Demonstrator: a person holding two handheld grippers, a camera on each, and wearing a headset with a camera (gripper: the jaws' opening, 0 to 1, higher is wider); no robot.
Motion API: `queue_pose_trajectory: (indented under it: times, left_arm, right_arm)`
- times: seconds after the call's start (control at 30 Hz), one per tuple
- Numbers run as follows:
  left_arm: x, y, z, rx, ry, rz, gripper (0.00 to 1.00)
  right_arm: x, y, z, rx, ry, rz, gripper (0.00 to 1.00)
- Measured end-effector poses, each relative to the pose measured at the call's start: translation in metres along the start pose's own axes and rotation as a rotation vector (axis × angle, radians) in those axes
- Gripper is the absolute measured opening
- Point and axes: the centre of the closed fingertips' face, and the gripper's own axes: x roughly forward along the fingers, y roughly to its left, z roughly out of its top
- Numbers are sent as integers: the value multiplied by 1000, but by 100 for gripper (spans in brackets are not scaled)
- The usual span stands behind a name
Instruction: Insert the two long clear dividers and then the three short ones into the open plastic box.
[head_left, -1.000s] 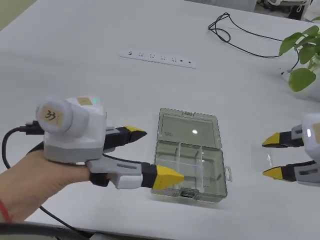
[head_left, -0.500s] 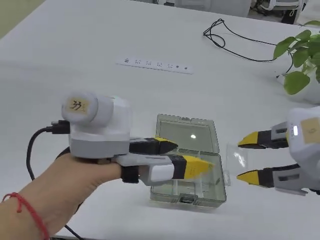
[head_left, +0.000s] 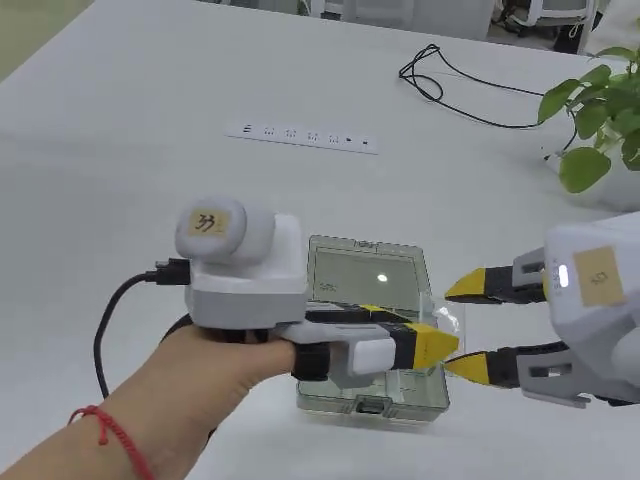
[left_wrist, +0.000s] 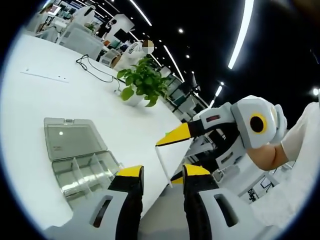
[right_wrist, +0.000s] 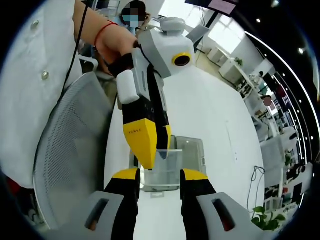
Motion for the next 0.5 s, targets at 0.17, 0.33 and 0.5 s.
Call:
queue_pose_trajectory:
  times: [0.17,0.33,0.5]
  left_arm:
    - [1,1,-2,-16,3,-5,14]
    - [1,-1,-2,-65,-2,-21,8]
    - [1,-1,-3,-71,-1,-26,1]
  right_arm:
    - [-2,1,6,-11,-3,-4,33]
    - [-2,2,8,-28,4,-5,33]
    - [-2,2,9,-35,8,-7,33]
